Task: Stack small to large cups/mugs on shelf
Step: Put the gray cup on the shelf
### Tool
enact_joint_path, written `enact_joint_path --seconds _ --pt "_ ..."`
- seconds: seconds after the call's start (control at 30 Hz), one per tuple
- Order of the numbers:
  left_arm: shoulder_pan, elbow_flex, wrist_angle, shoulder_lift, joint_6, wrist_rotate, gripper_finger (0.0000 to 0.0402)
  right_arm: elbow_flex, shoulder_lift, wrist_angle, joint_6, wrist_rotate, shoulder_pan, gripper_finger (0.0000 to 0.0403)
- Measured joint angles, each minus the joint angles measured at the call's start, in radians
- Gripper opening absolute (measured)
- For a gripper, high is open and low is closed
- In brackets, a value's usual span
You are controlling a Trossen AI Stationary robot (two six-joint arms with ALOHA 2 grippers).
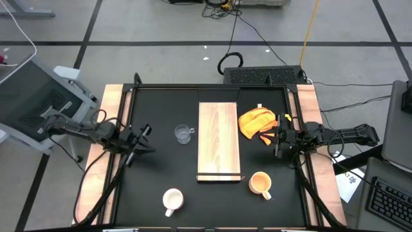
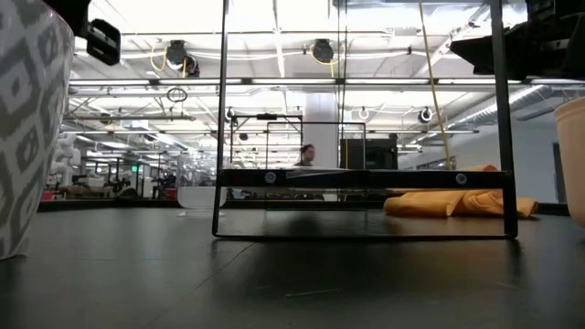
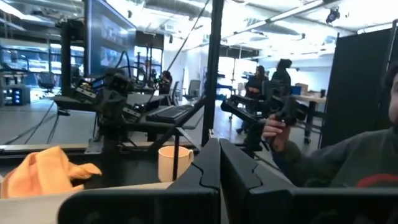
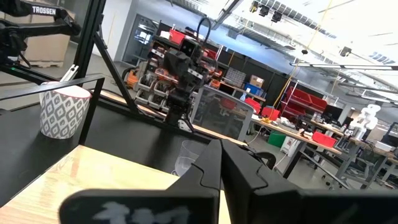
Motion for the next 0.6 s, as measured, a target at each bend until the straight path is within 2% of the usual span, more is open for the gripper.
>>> enact_joint_path --seconds 0.13,0.4,0.6 --pt "-0.054 0.093 -0.016 0.100 0.026 -0.041 0.0000 0.000 0.000 0.000 0.000 0.000 0.000 0.0000" --pt "-0.143 0.310 -0.181 0.316 0.132 -0.184 0.0000 0.000 0.000 0.000 0.000 0.000 0.000 0.0000" --pt "-0.169 0.435 -0.287 0.424 0.074 -0.200 0.0000 0.000 0.000 0.000 0.000 0.000 0.000 0.0000"
